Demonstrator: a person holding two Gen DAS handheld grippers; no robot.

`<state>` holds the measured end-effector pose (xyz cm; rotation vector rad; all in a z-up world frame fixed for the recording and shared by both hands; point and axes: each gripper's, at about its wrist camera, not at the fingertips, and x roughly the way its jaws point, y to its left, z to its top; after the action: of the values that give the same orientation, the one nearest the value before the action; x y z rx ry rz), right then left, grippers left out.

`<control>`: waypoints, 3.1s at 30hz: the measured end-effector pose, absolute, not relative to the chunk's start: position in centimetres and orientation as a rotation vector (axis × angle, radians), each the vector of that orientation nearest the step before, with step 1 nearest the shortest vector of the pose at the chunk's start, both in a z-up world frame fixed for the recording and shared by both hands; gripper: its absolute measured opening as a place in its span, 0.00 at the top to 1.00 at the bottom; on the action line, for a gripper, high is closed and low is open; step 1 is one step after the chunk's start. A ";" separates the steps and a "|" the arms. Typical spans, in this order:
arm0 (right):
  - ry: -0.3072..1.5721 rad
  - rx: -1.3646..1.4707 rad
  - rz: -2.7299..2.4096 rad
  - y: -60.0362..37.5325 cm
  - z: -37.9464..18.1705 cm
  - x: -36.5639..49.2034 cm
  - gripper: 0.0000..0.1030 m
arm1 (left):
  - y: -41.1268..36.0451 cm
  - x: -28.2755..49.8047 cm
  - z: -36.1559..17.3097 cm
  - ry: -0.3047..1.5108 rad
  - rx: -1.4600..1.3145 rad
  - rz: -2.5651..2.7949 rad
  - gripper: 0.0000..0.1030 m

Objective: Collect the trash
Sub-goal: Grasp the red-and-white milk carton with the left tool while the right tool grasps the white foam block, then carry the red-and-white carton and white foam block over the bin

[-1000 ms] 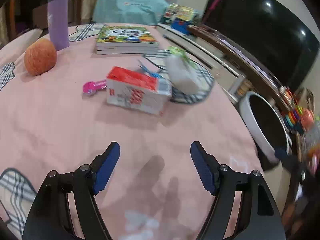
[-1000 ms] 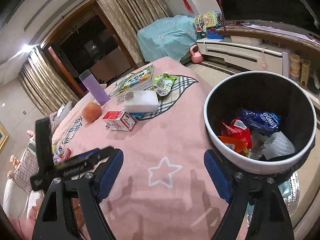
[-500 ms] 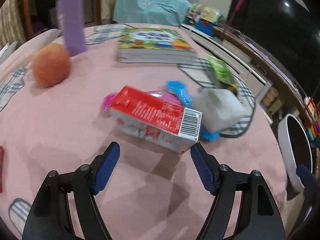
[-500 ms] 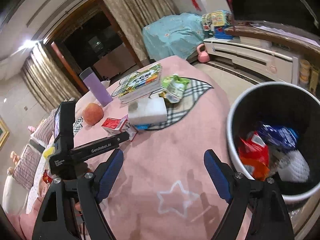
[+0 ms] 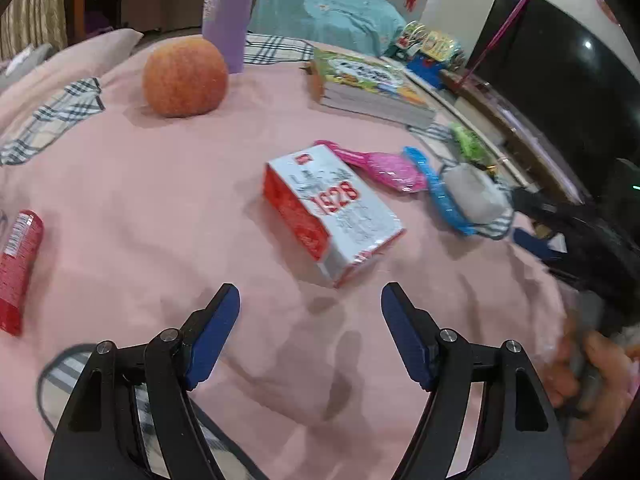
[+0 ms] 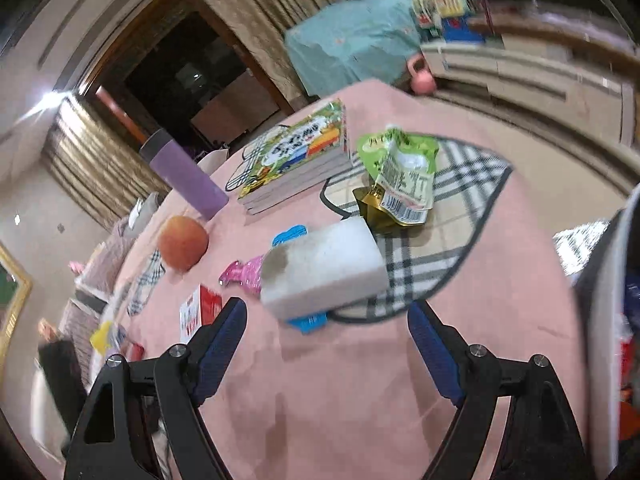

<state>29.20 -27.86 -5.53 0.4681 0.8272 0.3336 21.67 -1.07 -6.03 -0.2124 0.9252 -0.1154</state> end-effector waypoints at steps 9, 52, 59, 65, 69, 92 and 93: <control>0.850 0.568 0.362 -27.0 -7.3 31.6 0.56 | -2.1 24.3 -5.0 0.916 -0.213 -0.072 0.21; 0.776 0.438 0.182 -25.2 -5.9 27.5 0.68 | -1.5 23.4 -4.9 0.889 -0.243 -0.217 0.47; 0.803 0.394 0.298 -26.3 -4.3 24.1 0.69 | -2.2 25.1 -5.5 0.926 -0.294 -0.157 0.21; 0.809 0.381 0.282 -28.0 -4.1 22.5 0.69 | -4.0 26.3 -5.9 0.914 -0.207 -0.099 0.33; 0.804 0.400 0.289 -28.7 -4.3 21.8 0.69 | -4.6 25.6 -5.8 0.908 -0.167 -0.140 0.50; 0.700 0.443 0.255 -34.7 -1.8 14.6 0.69 | -17.6 16.3 -1.9 0.832 0.075 -0.438 0.52; 0.695 0.438 0.249 -35.2 -1.6 14.3 0.69 | -18.1 16.3 -1.8 0.829 0.082 -0.444 0.52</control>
<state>14.34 -35.15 -1.64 0.4383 0.6952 0.2486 16.25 -18.11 -1.80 0.0823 0.8287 -0.4437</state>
